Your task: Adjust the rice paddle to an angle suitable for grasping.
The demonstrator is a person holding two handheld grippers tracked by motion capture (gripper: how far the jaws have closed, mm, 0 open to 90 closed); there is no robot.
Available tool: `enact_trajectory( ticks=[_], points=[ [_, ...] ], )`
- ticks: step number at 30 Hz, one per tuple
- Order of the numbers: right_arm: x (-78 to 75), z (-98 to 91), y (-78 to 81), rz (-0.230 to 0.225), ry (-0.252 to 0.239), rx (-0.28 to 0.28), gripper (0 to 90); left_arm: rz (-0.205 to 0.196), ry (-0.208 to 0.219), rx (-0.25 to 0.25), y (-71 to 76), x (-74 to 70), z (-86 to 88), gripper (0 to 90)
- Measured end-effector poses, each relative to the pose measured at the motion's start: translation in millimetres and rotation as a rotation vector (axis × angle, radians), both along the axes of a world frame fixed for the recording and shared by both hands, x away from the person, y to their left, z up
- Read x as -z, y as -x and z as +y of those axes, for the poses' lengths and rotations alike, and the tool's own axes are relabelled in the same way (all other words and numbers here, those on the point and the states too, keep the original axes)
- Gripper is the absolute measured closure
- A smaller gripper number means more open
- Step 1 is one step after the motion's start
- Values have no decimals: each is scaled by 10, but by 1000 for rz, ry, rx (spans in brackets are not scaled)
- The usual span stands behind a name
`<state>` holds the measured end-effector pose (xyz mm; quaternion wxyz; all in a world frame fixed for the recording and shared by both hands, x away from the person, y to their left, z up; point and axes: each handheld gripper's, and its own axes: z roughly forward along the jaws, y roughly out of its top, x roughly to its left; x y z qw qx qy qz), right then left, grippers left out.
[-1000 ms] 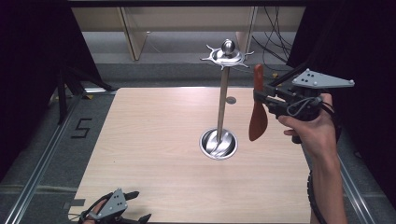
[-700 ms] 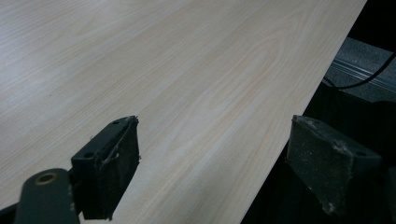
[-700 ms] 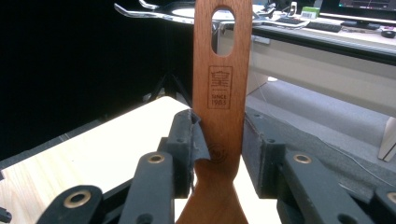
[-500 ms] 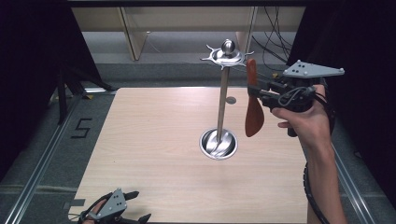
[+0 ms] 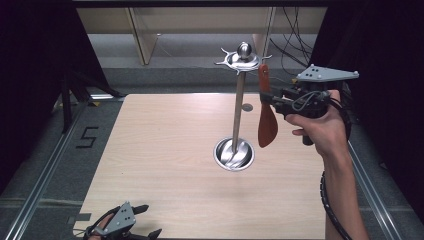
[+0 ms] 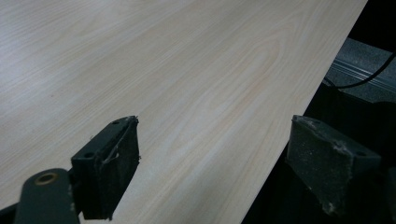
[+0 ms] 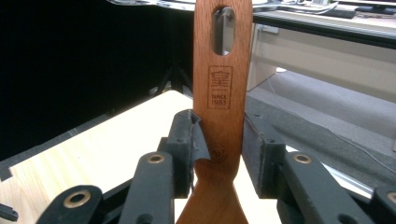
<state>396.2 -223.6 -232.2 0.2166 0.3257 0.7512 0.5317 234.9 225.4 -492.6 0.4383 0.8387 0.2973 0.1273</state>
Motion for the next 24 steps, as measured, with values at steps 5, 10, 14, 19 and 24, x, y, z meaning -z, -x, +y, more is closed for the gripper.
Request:
enact_trajectory(
  ticks=[5,10,14,19,24],
  points=[
    [28,0,-20,10,-23,-5,665,-6,-21,6,-7,-7,13,163],
    [70,-15,-36,6,-42,-15,658,-25,-32,24,-19,-12,21,163],
    [98,-29,-33,10,-40,-3,626,-1,1,-1,1,0,-1,163],
    [125,-53,-25,8,-48,1,574,-5,0,2,-1,-2,2,163],
    [186,-118,54,6,-46,35,425,-8,-20,4,-6,-4,10,163]
  ],
)
